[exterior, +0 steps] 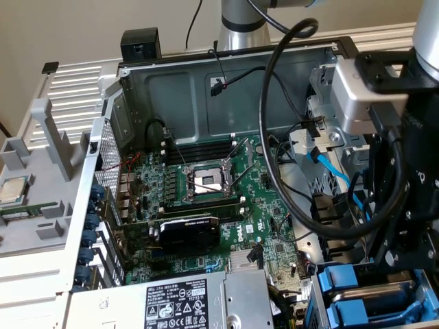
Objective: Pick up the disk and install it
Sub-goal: 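Insert the second disk wire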
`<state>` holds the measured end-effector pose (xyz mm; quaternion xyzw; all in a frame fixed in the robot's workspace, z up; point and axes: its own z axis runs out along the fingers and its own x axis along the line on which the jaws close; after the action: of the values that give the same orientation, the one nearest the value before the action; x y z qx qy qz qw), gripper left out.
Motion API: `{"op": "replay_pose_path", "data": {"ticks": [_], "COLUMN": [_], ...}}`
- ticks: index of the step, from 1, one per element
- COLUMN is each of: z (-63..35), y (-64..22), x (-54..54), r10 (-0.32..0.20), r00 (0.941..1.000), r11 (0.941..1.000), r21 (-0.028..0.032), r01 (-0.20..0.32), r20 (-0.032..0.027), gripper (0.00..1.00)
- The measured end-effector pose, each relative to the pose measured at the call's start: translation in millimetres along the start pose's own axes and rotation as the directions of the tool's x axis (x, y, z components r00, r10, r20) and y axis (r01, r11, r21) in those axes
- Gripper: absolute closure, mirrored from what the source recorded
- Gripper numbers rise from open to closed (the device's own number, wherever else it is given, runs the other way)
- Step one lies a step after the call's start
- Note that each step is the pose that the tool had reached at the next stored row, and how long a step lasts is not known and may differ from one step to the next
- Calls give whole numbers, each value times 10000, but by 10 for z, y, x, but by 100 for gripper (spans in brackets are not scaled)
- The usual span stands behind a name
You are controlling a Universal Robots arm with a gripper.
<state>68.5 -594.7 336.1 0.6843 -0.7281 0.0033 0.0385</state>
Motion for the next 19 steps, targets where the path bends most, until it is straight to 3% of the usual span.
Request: {"op": "replay_pose_path", "data": {"ticks": [6,19], "z": [-26,-353], "y": [3,19], "x": [-2,15], "r10": [1,10], "r00": [10000,9999], "r11": [10000,10000], "r21": [2,46], "r01": [-1,-9], "r20": [-26,-125], "gripper": [75,75]}}
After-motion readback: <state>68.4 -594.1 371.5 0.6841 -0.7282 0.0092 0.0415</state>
